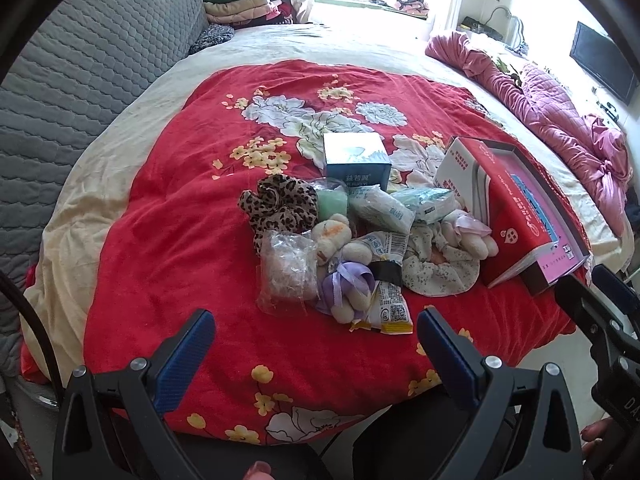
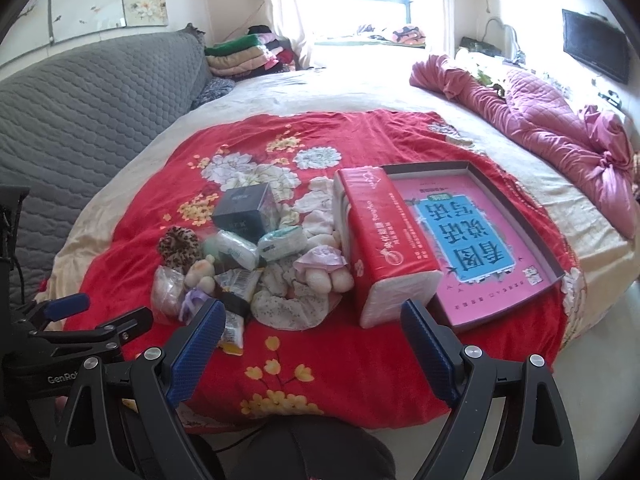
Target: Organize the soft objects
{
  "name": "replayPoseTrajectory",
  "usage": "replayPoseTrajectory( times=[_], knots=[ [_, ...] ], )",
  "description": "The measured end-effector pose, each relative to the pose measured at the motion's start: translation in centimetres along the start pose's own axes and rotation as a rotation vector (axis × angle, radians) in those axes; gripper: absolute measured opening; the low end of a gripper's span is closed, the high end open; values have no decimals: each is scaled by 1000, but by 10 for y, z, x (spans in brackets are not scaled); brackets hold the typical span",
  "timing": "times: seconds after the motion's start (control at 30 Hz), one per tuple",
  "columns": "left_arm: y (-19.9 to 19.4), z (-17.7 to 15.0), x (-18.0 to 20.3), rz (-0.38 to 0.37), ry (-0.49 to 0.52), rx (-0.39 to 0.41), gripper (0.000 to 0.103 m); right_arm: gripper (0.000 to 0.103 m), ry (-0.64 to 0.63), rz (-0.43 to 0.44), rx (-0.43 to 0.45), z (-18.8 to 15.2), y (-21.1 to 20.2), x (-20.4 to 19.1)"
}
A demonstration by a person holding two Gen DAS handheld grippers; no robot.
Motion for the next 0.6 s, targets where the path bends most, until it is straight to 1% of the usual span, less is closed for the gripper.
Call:
replayPoseTrajectory(
  times=[0.6],
  knots=[
    [0,-2,-2,7,-7,-1,101,90,2,-11,5,-1,-3,-1]
  ],
)
Point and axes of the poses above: each gripper's, at about its wrist camera, not at the fingertips, and y roughly the way its jaws point, x to its right, z to its top, the point moved 8 cm from there along y, roughly the way its jaws point, and after that the axes turned 14 degrees about -x, right-handed, at the moved point
